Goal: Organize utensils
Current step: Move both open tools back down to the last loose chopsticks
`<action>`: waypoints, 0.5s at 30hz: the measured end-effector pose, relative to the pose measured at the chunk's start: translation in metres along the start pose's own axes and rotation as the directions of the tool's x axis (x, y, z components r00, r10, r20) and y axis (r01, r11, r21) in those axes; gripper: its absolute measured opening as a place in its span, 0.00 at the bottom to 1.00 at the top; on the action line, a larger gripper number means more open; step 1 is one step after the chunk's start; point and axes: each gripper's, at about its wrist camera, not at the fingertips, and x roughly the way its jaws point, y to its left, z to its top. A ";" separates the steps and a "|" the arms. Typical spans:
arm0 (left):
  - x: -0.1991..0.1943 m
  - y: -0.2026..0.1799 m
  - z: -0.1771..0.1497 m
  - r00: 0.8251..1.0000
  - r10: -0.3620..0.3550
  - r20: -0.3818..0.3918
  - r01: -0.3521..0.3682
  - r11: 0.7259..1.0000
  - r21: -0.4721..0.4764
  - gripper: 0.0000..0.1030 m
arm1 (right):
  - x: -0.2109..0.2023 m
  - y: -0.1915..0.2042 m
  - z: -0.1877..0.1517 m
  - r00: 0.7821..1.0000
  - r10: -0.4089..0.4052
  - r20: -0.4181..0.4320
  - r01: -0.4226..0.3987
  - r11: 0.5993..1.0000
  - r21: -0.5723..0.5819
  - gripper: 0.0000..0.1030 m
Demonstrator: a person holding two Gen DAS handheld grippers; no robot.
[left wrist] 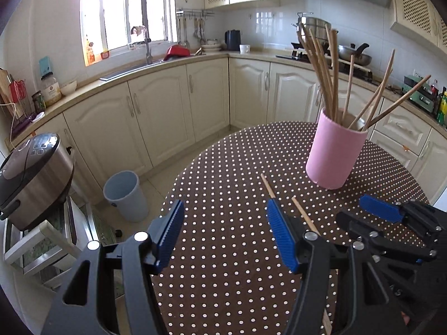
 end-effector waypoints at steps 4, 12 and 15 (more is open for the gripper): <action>0.014 0.004 -0.002 0.999 -0.005 -0.033 0.005 1.000 -0.010 0.59 | 0.028 0.003 -0.002 0.996 0.005 -0.092 -0.005 1.000 -0.007 0.41; 0.031 0.008 -0.003 0.997 -0.012 -0.073 0.011 1.000 -0.020 0.59 | 0.066 0.014 0.001 0.977 0.009 -0.212 -0.020 0.999 -0.049 0.29; 0.038 0.009 -0.003 0.996 -0.020 -0.089 0.017 0.999 -0.034 0.59 | 0.074 0.017 0.006 0.972 -0.013 -0.233 -0.006 0.997 -0.080 0.11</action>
